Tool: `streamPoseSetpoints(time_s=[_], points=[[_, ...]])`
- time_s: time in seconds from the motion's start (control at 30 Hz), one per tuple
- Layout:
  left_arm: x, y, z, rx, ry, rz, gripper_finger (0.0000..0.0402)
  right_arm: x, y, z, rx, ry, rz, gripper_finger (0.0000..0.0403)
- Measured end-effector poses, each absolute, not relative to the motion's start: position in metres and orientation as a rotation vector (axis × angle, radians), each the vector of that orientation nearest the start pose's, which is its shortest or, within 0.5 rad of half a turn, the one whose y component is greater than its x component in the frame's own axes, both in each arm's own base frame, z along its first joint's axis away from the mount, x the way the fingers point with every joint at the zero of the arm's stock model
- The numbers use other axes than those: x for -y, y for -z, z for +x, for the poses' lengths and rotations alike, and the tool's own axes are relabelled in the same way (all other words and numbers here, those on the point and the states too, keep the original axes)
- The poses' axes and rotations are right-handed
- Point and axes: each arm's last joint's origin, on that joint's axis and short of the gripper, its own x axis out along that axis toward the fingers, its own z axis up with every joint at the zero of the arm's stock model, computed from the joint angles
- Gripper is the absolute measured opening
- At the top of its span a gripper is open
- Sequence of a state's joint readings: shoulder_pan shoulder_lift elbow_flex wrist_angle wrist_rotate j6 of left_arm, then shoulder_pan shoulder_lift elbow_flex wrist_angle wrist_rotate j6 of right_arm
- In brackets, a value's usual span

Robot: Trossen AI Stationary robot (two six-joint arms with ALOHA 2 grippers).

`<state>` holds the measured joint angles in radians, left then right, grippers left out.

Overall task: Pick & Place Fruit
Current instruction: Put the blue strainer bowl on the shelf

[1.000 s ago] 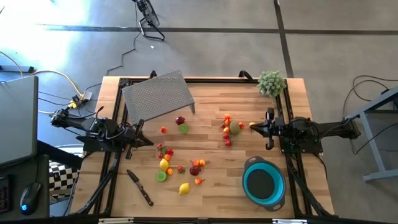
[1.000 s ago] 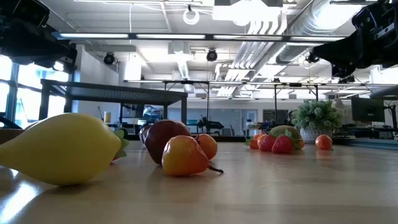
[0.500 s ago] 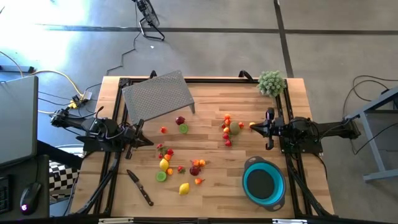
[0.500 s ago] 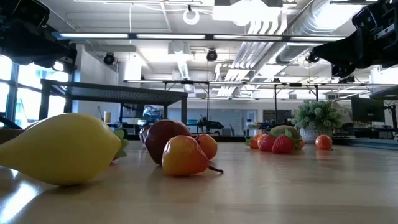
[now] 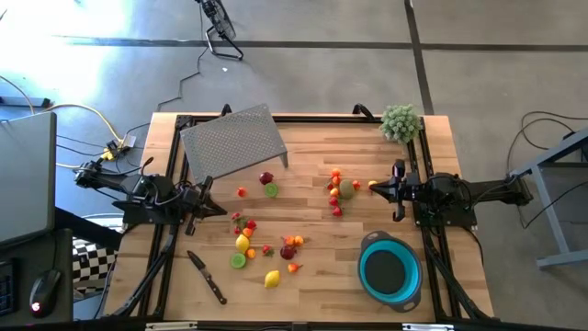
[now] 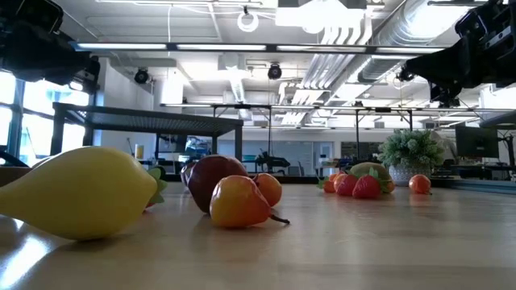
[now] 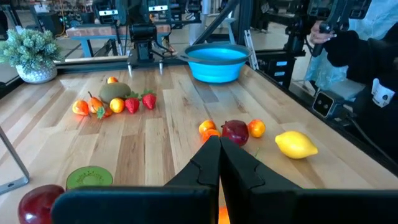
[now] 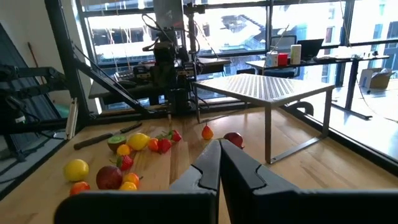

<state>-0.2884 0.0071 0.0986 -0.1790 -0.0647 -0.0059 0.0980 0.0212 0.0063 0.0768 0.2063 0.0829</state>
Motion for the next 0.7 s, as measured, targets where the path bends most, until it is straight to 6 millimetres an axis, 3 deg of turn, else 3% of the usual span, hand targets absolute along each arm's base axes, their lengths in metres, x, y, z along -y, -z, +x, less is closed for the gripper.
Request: streamPoseSetpoints(time_s=[0.37,0.7], points=[[0.024,-0.180,0.088,-0.076,0.223,0.008,0.0001,-0.004,-0.180,0.097,0.125,0.102,0.104,0.0002],[0.024,-0.181,0.088,-0.075,0.223,0.008,0.0001,-0.006,-0.208,0.105,0.081,0.048,0.094,0.0002]])
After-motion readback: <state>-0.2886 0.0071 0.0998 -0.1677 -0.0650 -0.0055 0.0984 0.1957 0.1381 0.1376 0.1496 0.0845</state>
